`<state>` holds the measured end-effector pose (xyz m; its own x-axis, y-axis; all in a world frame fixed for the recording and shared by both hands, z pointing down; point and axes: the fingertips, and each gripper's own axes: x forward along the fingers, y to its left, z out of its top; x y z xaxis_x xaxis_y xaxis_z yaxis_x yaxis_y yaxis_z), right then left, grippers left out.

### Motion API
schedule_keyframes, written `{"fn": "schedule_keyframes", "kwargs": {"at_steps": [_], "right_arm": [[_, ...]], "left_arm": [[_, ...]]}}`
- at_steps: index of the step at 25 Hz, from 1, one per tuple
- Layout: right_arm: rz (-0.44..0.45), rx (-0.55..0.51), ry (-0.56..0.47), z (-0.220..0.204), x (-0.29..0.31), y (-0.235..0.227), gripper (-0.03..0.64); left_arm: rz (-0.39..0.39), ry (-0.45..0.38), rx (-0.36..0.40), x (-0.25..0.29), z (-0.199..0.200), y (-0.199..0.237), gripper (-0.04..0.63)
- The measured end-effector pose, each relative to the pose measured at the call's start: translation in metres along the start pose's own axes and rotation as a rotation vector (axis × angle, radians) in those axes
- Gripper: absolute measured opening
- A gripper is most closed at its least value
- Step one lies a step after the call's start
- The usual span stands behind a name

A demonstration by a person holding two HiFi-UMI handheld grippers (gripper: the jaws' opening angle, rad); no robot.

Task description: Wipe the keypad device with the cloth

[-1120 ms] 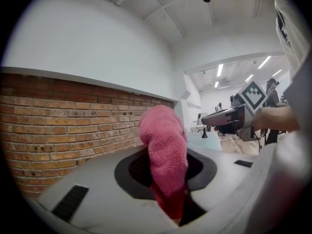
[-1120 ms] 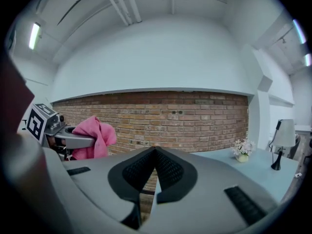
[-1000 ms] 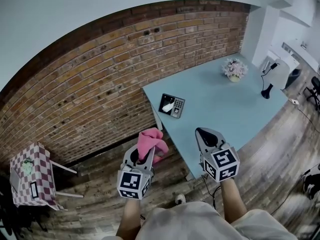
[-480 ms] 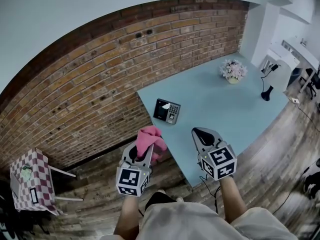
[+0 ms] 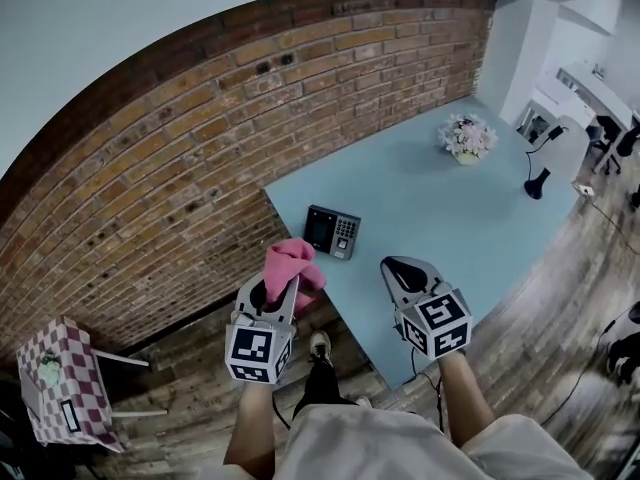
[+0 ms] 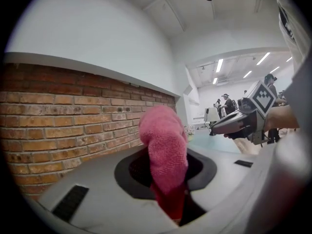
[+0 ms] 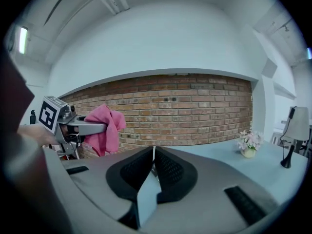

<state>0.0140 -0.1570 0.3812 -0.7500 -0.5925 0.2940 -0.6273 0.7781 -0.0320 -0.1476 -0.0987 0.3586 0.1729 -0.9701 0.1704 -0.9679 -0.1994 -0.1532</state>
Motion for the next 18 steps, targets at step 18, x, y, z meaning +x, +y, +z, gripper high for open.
{"fn": "schedule_keyframes", "kwargs": {"at_steps": [18], "right_arm": [[0.030, 0.042, 0.223, -0.053, 0.150, -0.042, 0.102]], "left_arm": [[-0.148, 0.151, -0.087, 0.148, -0.079, 0.060, 0.140]]}}
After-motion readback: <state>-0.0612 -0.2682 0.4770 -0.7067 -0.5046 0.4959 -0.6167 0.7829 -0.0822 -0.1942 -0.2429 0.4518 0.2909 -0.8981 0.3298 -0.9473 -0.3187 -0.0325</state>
